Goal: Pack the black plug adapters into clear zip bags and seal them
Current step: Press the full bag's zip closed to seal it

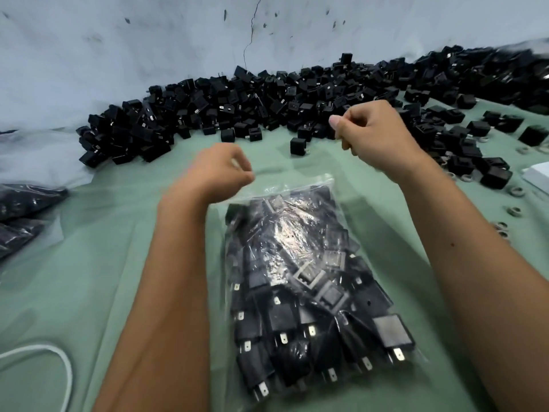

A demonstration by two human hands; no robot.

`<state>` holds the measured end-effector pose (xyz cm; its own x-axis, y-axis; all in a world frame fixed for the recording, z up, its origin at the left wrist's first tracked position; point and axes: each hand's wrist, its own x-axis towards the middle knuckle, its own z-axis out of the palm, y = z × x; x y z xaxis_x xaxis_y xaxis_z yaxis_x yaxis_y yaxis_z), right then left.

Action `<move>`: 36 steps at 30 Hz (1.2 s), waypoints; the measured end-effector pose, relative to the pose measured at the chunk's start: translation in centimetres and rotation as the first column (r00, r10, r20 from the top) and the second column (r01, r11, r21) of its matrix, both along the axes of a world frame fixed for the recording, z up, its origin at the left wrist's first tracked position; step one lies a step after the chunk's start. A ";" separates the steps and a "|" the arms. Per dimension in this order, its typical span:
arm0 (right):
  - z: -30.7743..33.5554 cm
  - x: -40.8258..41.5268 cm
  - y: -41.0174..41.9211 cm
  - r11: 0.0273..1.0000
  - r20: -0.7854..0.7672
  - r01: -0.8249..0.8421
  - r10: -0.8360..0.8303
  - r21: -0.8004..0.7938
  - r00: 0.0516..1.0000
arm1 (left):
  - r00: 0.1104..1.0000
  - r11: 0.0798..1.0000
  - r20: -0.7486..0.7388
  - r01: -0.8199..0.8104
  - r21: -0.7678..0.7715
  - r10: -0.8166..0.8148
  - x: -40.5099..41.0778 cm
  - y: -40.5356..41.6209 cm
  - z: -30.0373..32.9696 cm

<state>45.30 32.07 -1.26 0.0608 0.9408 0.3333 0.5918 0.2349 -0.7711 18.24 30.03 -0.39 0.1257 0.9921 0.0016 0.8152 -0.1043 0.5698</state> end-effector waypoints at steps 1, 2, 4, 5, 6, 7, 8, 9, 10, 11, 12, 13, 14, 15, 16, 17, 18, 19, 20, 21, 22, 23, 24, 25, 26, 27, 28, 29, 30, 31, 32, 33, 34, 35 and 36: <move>-0.1 -0.2 -0.5 1.000 -0.033 0.009 -0.010 -0.019 0.999 | 0.997 0.997 -0.035 0.074 0.019 -0.074 2.2 -1.0 0.7; -0.6 -0.3 -0.9 0.998 -0.044 0.022 -0.025 -0.052 0.999 | 0.984 0.987 -0.089 0.157 0.032 -0.154 4.3 -2.1 1.0; -1.5 -0.2 -2.0 0.992 -0.038 0.062 -0.066 -0.106 0.997 | 0.922 0.943 -0.211 0.334 0.007 -0.325 8.0 -4.5 1.1; -1.8 0.1 -2.6 0.990 -0.051 0.065 -0.072 -0.127 0.996 | 0.875 0.910 -0.259 0.410 -0.053 -0.409 9.2 -5.6 0.9; -1.7 0.6 -3.5 0.987 -0.070 0.039 -0.051 -0.155 0.996 | 0.828 0.883 -0.309 0.453 -0.123 -0.468 9.8 -6.4 0.8; -1.7 1.2 -4.3 0.979 -0.074 -0.017 0.002 -0.205 0.997 | 0.798 0.872 -0.352 0.454 -0.183 -0.489 9.8 -6.5 0.5; -1.4 2.1 -5.4 0.955 -0.057 -0.097 0.085 -0.280 0.995 | 0.797 0.880 -0.374 0.428 -0.206 -0.475 9.5 -6.5 0.3; -1.2 2.9 -6.4 0.904 -0.034 -0.194 0.196 -0.381 0.980 | 0.820 0.897 -0.364 0.395 -0.196 -0.441 9.1 -6.3 0.1; -0.8 3.5 -7.5 0.819 -0.026 -0.285 0.315 -0.498 0.949 | 0.856 0.916 -0.327 0.365 -0.170 -0.401 8.7 -5.9 -0.3; -0.3 3.9 -8.6 0.706 -0.038 -0.357 0.425 -0.611 0.904 | 0.890 0.932 -0.279 0.336 -0.137 -0.362 8.4 -5.7 -0.7; 0.1 3.9 -9.6 0.587 -0.064 -0.400 0.508 -0.703 0.859 | 0.909 0.943 -0.250 0.314 -0.113 -0.333 8.3 -5.4 -1.2; 0.4 3.5 -10.4 0.494 -0.082 -0.410 0.558 -0.767 0.826 | 0.913 0.949 -0.260 0.299 -0.096 -0.314 8.4 -5.3 -1.8; 0.6 2.9 -11.0 0.442 -0.073 -0.394 0.586 -0.806 0.807 | 0.909 0.955 -0.295 0.286 -0.076 -0.296 8.5 -5.4 -2.5; 0.7 2.1 -11.3 0.431 -0.041 -0.360 0.593 -0.827 0.804 | 0.903 0.960 -0.332 0.275 -0.047 -0.274 8.7 -5.5 -3.1; 0.9 1.4 -11.6 0.439 0.002 -0.319 0.590 -0.840 0.807 | 0.901 0.964 -0.353 0.264 -0.011 -0.251 8.7 -5.7 -3.6; 1.0 0.8 -11.7 0.450 0.037 -0.282 0.579 -0.847 0.814 | 0.905 0.966 -0.358 0.256 0.022 -0.232 8.7 -5.8 -3.9; 1.1 0.4 -11.8 0.460 0.063 -0.249 0.563 -0.852 0.824 | 0.908 0.966 -0.356 0.253 0.046 -0.221 8.7 -5.9 -4.1; 1.2 0.2 -11.8 0.466 0.083 -0.218 0.544 -0.858 0.835 | 0.910 0.967 -0.355 0.249 0.060 -0.213 8.8 -5.9 -4.1; 1.1 0.1 -11.8 0.472 0.103 -0.190 0.527 -0.861 0.844 | 0.910 0.967 -0.359 0.246 0.066 -0.206 8.8 -5.9 -4.1; 1.1 0.1 -11.7 0.476 0.117 -0.171 0.516 -0.863 0.849 | 0.908 0.969 -0.367 0.240 0.065 -0.201 8.8 -6.0 -4.1; 1.0 0.1 -11.6 0.476 0.115 -0.164 0.504 -0.864 0.856 | 0.906 0.970 -0.375 0.235 0.055 -0.198 8.9 -6.0 -4.0; 0.9 0.1 -11.5 0.465 0.096 -0.166 0.489 -0.870 0.867 | 0.903 0.972 -0.383 0.230 0.044 -0.196 9.0 -6.1 -3.9; 0.7 0.1 -11.4 0.444 0.063 -0.175 0.471 -0.879 0.880 | 0.901 0.974 -0.388 0.225 0.036 -0.194 9.0 -6.2 -3.8; 0.5 0.1 -11.3 0.415 0.025 -0.186 0.453 -0.891 0.891 | 0.901 0.975 -0.391 0.220 0.033 -0.190 9.1 -6.4 -3.8; 0.4 0.1 -11.3 0.388 -0.006 -0.194 0.434 -0.901 0.901 | 0.902 0.975 -0.391 0.217 0.040 -0.184 9.0 -6.5 -3.8; 0.3 0.1 -11.3 0.363 -0.029 -0.199 0.423 -0.910 0.906 | 0.903 0.975 -0.391 0.214 0.052 -0.177 9.0 -6.6 -3.9; 0.2 0.2 -11.4 0.344 -0.041 -0.201 0.420 -0.917 0.907 | 0.904 0.974 -0.391 0.214 0.067 -0.172 8.9 -6.8 -4.0; 0.3 0.3 -11.5 0.335 -0.038 -0.196 0.425 -0.922 0.904 | 0.904 0.973 -0.393 0.216 0.082 -0.168 8.8 -7.0 -4.1; 0.4 0.4 -11.6 0.339 -0.011 -0.178 0.442 -0.924 0.897 | 0.905 0.971 -0.394 0.216 0.101 -0.161 8.8 -7.2 -4.3; 0.7 0.5 -11.8 0.356 0.047 -0.141 0.471 -0.924 0.881 | 0.908 0.969 -0.391 0.213 0.126 -0.149 8.9 -7.4 -4.4; 1.1 0.6 -11.9 0.384 0.115 -0.102 0.504 -0.918 0.856 | 0.912 0.967 -0.386 0.207 0.149 -0.136 8.9 -7.6 -4.6; 1.6 0.7 -12.1 0.426 0.169 -0.082 0.519 -0.901 0.838 | 0.914 0.965 -0.387 0.203 0.166 -0.126 9.0 -7.8 -4.7; 2.0 0.9 -12.0 0.494 0.199 -0.090 0.501 -0.865 0.842 | 0.912 0.963 -0.392 0.203 0.176 -0.121 9.1 -8.0 -4.8; 2.3 0.9 -11.9 0.597 0.201 -0.117 0.439 -0.794 0.876 | 0.913 0.962 -0.391 0.202 0.183 -0.118 9.3 -8.2 -4.8; 2.4 0.5 -11.7 0.726 0.186 -0.121 0.327 -0.677 0.926 | 0.917 0.963 -0.382 0.196 0.186 -0.113 9.3 -8.3 -4.8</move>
